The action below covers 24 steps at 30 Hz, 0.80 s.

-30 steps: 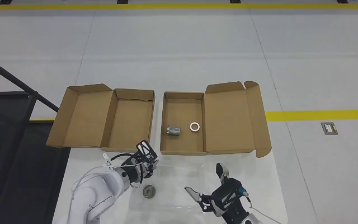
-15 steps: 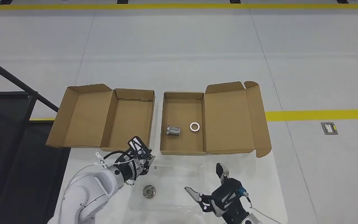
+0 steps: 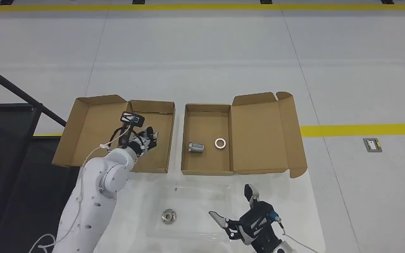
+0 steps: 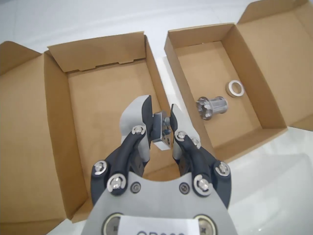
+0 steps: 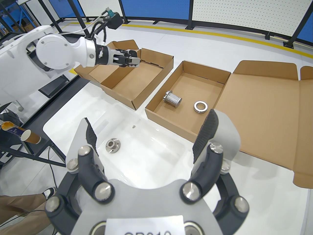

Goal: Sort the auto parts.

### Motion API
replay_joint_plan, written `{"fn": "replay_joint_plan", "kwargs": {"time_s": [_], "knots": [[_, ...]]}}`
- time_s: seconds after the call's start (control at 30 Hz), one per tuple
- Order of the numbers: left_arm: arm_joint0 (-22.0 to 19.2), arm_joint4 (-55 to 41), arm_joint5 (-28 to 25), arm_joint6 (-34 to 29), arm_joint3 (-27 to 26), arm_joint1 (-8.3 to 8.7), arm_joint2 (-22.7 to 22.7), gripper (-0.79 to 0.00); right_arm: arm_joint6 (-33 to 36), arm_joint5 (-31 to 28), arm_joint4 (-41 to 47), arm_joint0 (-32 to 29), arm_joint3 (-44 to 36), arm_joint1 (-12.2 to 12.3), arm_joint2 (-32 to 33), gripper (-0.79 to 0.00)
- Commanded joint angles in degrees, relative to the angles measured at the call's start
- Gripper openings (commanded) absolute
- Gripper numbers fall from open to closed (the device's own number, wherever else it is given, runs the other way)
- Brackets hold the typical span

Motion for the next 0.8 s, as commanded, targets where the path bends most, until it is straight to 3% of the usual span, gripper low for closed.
{"fn": "replay_joint_plan", "kwargs": {"time_s": [0.0, 0.07, 0.4, 0.5, 0.77], "knots": [[-3.7, -1.1, 1.2, 1.3, 6.9, -0.60, 1.5, -0.785, 0.0, 0.0, 0.0, 0.0, 0.0, 0.0, 0.0, 0.000], [-5.6, -1.1, 2.2, 2.3, 10.4, -0.98, 2.4, -0.785, 0.0, 0.0, 0.0, 0.0, 0.0, 0.0, 0.0, 0.000], [-5.6, -1.1, 2.2, 2.3, 10.4, -0.98, 2.4, -0.785, 0.0, 0.0, 0.0, 0.0, 0.0, 0.0, 0.0, 0.000], [-5.0, 0.9, 4.9, 4.7, 11.1, -1.06, 2.6, -0.785, 0.0, 0.0, 0.0, 0.0, 0.0, 0.0, 0.0, 0.000], [-10.5, 2.1, 3.9, 11.5, 24.8, -2.40, 5.9, -0.785, 0.0, 0.0, 0.0, 0.0, 0.0, 0.0, 0.0, 0.000]]}}
